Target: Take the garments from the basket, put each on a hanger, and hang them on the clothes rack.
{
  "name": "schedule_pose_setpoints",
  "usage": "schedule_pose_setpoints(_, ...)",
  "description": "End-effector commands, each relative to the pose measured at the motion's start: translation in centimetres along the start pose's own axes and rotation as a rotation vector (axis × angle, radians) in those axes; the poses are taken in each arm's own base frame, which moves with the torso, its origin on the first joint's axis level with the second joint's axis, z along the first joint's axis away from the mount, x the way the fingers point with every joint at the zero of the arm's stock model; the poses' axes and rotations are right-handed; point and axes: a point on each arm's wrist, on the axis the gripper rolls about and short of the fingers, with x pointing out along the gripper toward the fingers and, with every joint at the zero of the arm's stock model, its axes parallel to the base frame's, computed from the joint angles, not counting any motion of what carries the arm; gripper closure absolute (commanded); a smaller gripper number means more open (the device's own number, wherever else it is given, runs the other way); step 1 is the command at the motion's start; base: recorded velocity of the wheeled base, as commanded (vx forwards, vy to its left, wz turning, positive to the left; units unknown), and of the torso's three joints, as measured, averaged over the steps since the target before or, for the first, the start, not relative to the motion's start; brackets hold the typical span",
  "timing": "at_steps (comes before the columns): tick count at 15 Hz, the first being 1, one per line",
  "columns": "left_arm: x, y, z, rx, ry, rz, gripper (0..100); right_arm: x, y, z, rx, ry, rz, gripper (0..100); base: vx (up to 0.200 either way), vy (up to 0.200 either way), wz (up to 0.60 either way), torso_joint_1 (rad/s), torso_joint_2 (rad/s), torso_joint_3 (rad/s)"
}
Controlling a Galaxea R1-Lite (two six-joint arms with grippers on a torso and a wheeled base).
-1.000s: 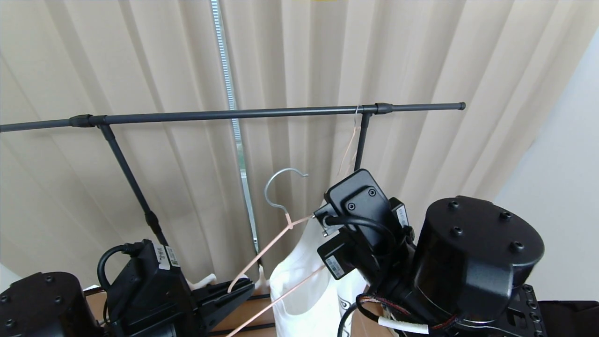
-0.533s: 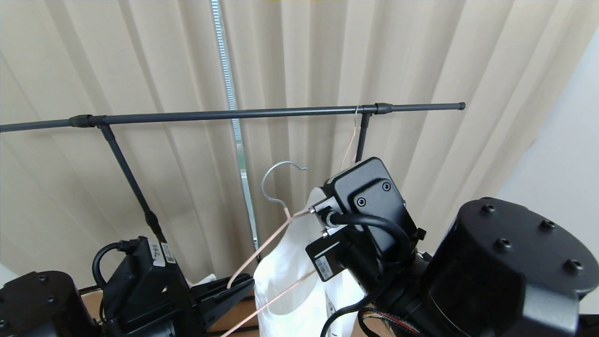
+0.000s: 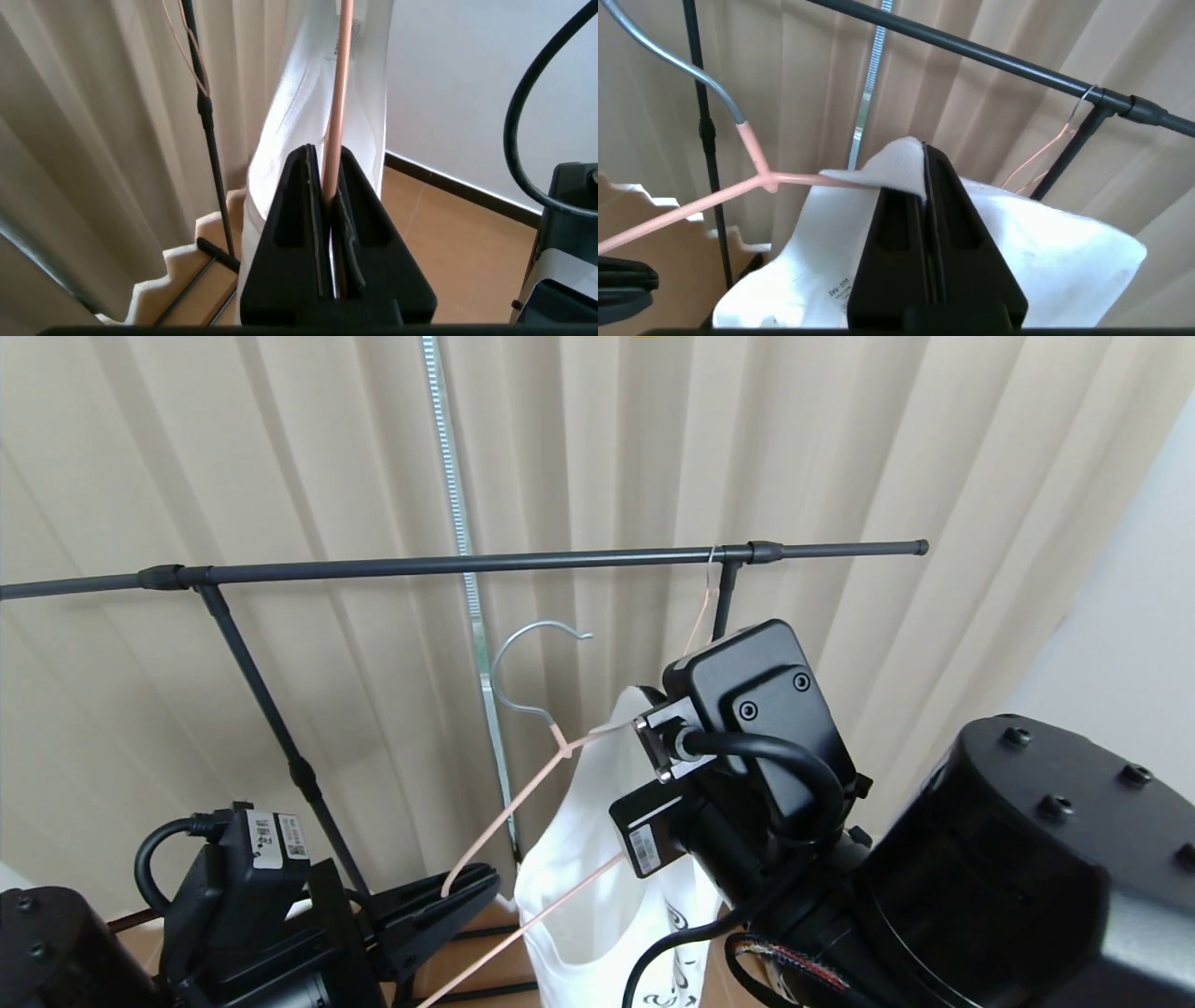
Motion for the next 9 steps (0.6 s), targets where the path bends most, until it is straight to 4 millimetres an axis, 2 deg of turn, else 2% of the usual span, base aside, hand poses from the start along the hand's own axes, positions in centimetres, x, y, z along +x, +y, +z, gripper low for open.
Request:
schedule_pose_setpoints(1, -0.01, -0.01, -0.06, 0.0, 0.004, 0.0, 100, 0.01, 0.05, -0.08, -0.001, 0.0, 0.001, 100, 0.0, 0.0, 0.0, 0.0, 0.0, 0.0)
schedule_pose_setpoints(2, -0.01, -0.01, -0.06, 0.0, 0.004, 0.0, 100, -0.01, 0.01, 0.03, 0.004, -0.006, 0.0, 0, 0.0, 0.0, 0.0, 0.0, 0.0, 0.0)
schedule_pose_setpoints(9, -0.05, -0.02, 0.01, 0.002, -0.004, 0.0, 100, -0.3, -0.68, 0.81, 0.021, -0.028, -0.013, 0, 0.0, 0.0, 0.0, 0.0, 0.0, 0.0)
